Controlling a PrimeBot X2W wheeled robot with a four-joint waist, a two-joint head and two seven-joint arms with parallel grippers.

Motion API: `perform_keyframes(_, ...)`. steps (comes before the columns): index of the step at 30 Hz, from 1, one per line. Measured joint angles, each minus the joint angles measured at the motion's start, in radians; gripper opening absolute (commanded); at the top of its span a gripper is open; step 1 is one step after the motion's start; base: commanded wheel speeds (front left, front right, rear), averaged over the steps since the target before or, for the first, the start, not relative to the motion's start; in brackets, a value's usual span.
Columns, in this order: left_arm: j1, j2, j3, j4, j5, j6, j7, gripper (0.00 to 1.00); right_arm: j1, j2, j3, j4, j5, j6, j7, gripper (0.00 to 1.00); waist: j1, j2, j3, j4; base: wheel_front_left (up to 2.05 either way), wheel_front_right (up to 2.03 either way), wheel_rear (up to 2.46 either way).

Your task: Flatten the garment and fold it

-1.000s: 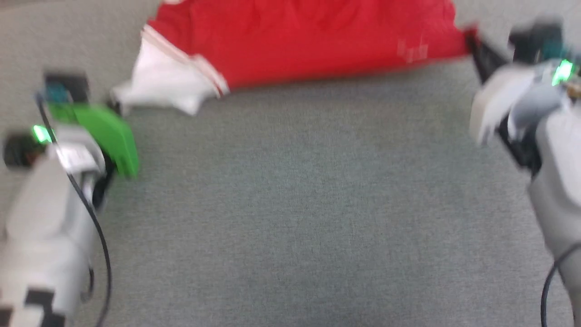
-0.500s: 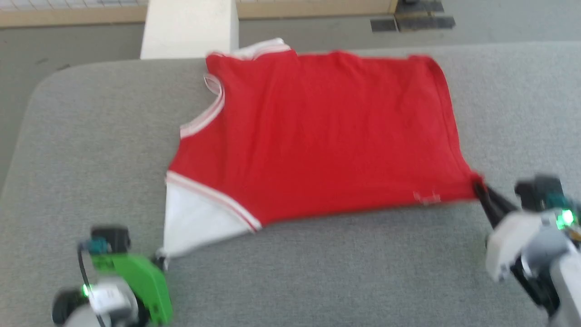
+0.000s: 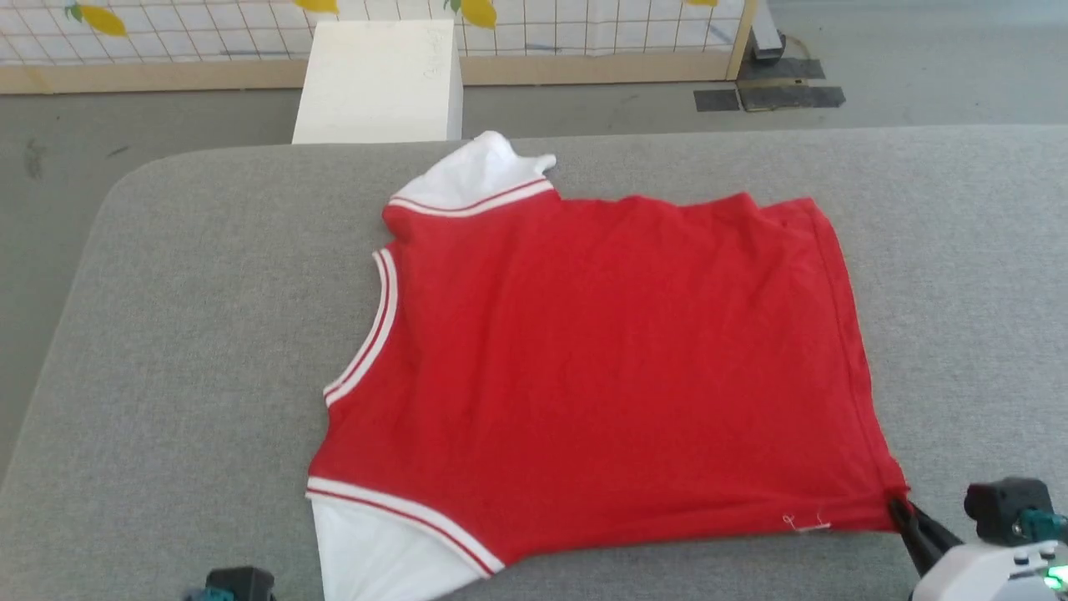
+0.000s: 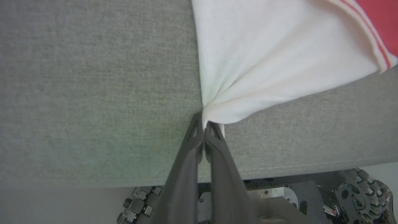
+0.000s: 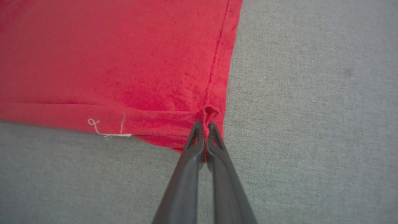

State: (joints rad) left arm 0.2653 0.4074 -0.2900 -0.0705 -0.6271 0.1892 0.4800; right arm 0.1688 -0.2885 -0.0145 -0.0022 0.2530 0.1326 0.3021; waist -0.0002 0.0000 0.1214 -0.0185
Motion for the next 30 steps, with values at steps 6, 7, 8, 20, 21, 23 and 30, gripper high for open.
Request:
perform_keyframes(6, 0.008, -0.016, -0.018, -0.02, 0.086, -0.014, -0.203, 0.0, 0.024, 0.044, -0.027, -0.012, -0.012, 0.0, -0.072, 0.0, 0.0, 0.0, -0.001, 0.0, 0.0, 0.0, 0.0)
perform_keyframes(7, -0.007, -0.022, -0.02, -0.017, 0.115, -0.017, -0.254, 0.0, 0.024, 0.052, -0.026, -0.013, -0.017, 0.0, -0.1, 0.0, 0.0, 0.0, 0.0, 0.001, 0.0, 0.0, 0.0)
perform_keyframes(8, -0.029, -0.03, -0.021, -0.015, 0.135, -0.021, -0.302, 0.0, 0.024, 0.058, -0.023, -0.014, -0.023, 0.0, -0.13, 0.0, 0.0001, 0.0, 0.002, 0.001, 0.0, 0.0, 0.0)
perform_keyframes(20, -0.342, -0.07, -0.076, 0.052, 0.302, -0.066, -0.538, 0.0, -0.106, 0.056, 0.02, -0.001, -0.06, 0.0, -0.267, 0.0, 0.0001, 0.0, 0.03, -0.001, 0.0, 0.0, 0.0)
perform_keyframes(21, -0.374, -0.071, -0.078, 0.064, 0.303, -0.07, -0.539, 0.0, -0.126, 0.053, 0.02, 0.004, -0.06, 0.0, -0.263, 0.0, 0.0001, 0.0, 0.035, -0.002, 0.0, 0.0, 0.0)
perform_keyframes(23, -0.431, -0.077, -0.076, 0.08, 0.304, -0.074, -0.545, 0.0, -0.159, 0.047, 0.02, 0.016, -0.06, 0.0, -0.254, 0.0, 0.0001, 0.0, 0.045, -0.001, 0.0, 0.0, 0.0)
perform_keyframes(30, -0.628, -0.101, -0.053, 0.231, 0.287, -0.105, -0.531, 0.0, -0.289, 0.043, 0.001, 0.103, -0.056, 0.0, -0.176, 0.0, 0.0001, 0.0, 0.104, 0.0, 0.0, 0.0, 0.0)
